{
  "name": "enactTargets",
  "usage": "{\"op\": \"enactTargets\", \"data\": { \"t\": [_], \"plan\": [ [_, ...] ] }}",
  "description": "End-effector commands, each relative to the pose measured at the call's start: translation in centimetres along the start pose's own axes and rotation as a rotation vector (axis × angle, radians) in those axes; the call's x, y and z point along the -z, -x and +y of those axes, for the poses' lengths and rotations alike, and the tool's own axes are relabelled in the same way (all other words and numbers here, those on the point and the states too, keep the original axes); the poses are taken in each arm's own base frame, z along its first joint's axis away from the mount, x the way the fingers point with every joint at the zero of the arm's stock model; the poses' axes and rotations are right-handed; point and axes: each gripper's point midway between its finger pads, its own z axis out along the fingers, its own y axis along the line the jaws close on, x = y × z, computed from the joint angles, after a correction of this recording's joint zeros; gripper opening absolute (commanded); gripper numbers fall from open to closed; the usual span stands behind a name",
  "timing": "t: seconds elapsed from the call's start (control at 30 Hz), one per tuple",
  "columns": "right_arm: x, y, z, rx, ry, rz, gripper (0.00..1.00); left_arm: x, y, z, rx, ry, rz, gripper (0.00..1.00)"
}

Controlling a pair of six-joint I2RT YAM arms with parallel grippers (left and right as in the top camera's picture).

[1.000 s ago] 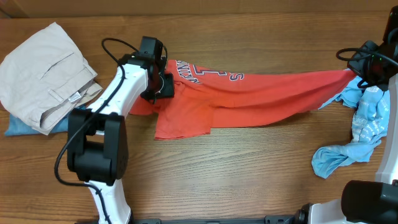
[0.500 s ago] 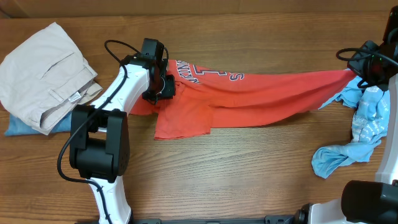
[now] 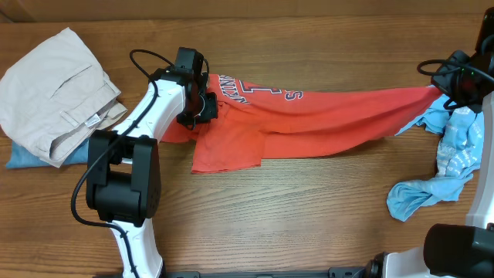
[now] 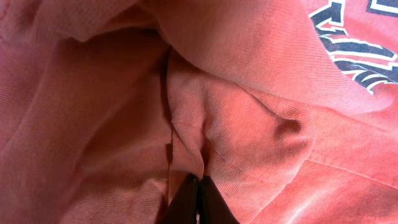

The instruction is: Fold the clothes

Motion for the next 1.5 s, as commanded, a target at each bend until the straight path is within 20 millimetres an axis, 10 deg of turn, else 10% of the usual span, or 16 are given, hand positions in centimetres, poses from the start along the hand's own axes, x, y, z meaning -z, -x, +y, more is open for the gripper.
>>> {"op": "enactTargets", "data": {
  "t": [0.0,0.1,0.17,0.93,1.13,1.47],
  "plan": [
    [0.5,0.6,-0.4,-0.005,-0.008,-0.026,0.04,-0.4,-0.2,0.4,-0.014,0.009,0.008,0.04],
    [0.5,0.6,-0.4,-0.005,-0.008,-0.026,0.04,-0.3,-0.1,1.0,-0.014,0.047,-0.001,0.04],
    [0.5,0.6,-0.4,-0.005,-0.008,-0.026,0.04,-0.3,0.0,1.4,-0.013,0.068,-0.004,0.33],
    [0.5,0.6,-0.4,-0.005,-0.007,-0.027,0.04,-1.9,0.1,1.0,-0.033,0.037,0.021,0.08],
    [0.5,0.6,-0.4,-0.006,-0.007,-0.027,0.04,2.2,2.4,-0.4,-0.083,0.017,-0.046,0.04],
    [0.5,0.6,-0.4,-0.005,-0.007,-0.027,0.04,14.3,5.8,-2.6,-0.124,-0.027,-0.266,0.04]
  ]
}}
